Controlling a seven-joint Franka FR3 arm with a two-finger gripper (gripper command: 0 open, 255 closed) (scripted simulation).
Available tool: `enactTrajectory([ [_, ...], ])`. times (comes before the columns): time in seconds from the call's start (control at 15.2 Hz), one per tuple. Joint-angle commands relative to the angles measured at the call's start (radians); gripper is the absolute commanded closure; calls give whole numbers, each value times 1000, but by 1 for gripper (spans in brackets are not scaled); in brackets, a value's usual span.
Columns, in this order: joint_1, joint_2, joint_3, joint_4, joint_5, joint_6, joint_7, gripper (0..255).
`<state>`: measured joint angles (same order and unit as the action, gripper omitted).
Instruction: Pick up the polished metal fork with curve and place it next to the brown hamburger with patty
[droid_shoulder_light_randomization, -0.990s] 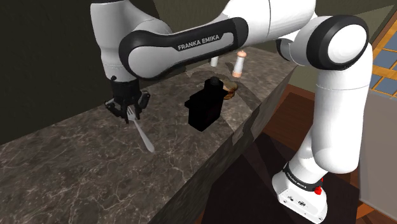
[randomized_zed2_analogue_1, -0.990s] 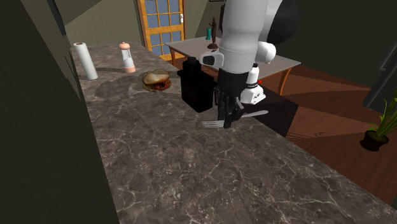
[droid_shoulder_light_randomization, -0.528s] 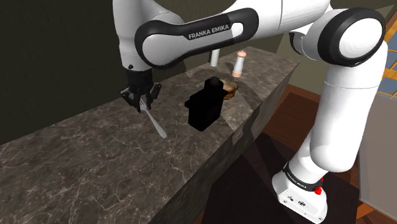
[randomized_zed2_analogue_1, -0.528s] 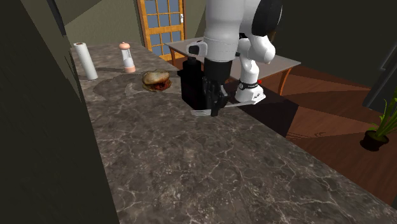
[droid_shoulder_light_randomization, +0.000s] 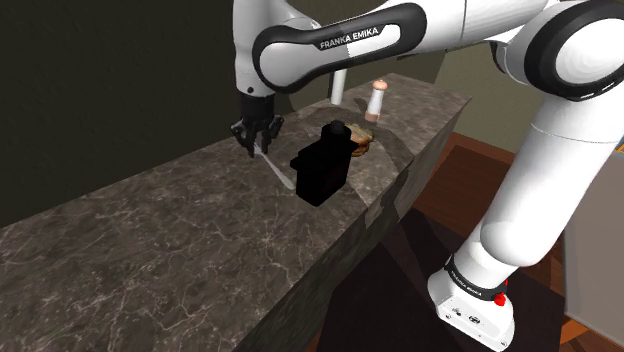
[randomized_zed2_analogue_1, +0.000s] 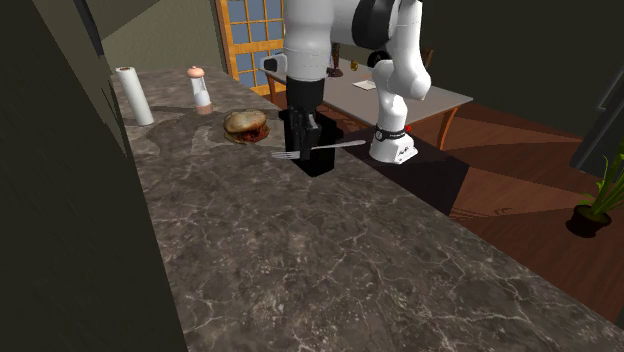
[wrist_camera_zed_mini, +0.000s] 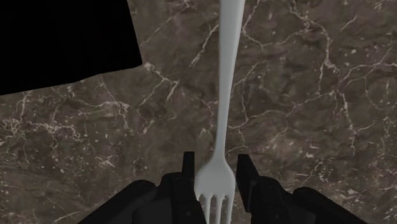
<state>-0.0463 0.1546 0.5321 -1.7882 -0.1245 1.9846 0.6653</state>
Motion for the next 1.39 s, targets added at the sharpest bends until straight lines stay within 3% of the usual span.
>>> enactTrajectory([
  [0.0, -32, -23, -16, -24, 18, 8, -54, 255],
  [0.66, -169, -85, -117, -92, 76, 31, -309, 255],
  [1.32, -290, -46, -219, -40, 88, 21, -537, 255],
])
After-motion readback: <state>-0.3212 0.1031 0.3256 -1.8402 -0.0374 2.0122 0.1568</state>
